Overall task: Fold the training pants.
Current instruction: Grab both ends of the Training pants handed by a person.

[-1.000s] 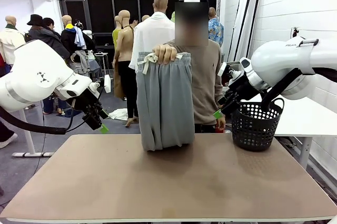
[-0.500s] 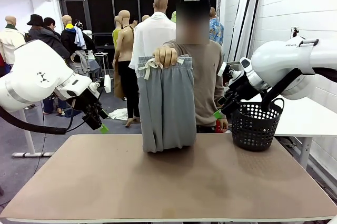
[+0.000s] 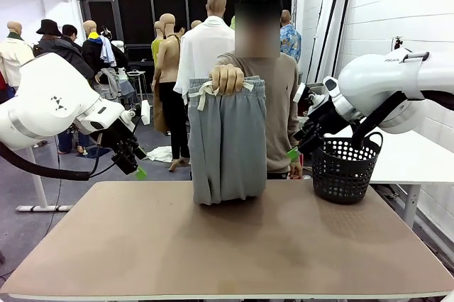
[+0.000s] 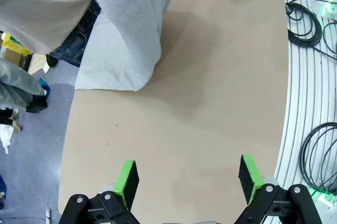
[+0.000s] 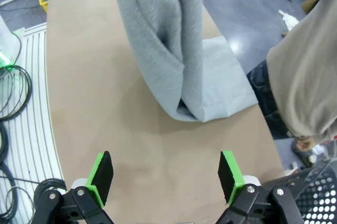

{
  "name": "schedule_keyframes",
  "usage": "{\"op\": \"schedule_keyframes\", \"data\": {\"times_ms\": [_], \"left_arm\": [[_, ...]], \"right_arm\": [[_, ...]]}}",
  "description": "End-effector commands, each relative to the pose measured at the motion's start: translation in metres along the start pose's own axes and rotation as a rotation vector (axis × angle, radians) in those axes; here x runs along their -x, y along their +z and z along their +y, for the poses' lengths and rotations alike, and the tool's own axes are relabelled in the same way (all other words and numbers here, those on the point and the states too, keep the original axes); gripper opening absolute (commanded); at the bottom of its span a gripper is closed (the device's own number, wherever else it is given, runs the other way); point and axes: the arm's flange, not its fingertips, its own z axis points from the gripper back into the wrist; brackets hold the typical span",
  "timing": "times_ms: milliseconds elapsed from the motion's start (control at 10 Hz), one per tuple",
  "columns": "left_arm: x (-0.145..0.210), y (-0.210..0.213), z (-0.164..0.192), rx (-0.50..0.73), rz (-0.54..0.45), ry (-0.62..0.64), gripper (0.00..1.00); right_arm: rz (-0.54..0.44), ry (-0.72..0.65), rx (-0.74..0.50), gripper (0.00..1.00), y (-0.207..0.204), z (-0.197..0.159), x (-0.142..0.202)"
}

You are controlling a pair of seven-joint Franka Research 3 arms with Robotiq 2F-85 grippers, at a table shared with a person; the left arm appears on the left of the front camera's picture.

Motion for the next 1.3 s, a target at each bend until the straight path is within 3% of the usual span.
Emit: {"op": "schedule_keyframes", "data": {"times_ms": [0, 300, 500, 600, 800, 1000, 1200], "left_arm": [[-0.003, 0.000, 0.018, -0.054, -0.026, -0.070, 1.00], [-0.004, -0.002, 0.032, -0.100, -0.179, -0.216, 1.00], [-0.002, -0.011, 0.035, -0.124, -0.349, -0.290, 1.00], [-0.001, -0.015, 0.036, -0.134, -0.381, -0.311, 1.00], [0.002, -0.022, 0.041, -0.110, -0.429, -0.326, 1.00], [-0.005, -0.008, 0.032, -0.137, -0.378, -0.311, 1.00], [-0.005, -0.008, 0.032, -0.137, -0.378, -0.311, 1.00]], "right_arm": [[-0.059, 0.071, -0.013, 1.00, -0.001, -0.012, 0.003], [-0.190, 0.192, -0.053, 1.00, -0.009, -0.021, 0.009], [-0.283, 0.260, -0.022, 1.00, -0.014, -0.024, 0.011], [-0.309, 0.260, -0.016, 1.00, -0.017, -0.026, 0.012], [-0.333, 0.261, -0.012, 1.00, -0.023, -0.032, 0.012], [-0.272, 0.240, -0.012, 1.00, -0.017, -0.030, 0.009], [-0.323, 0.246, -0.007, 1.00, -0.017, -0.026, 0.012]]}}
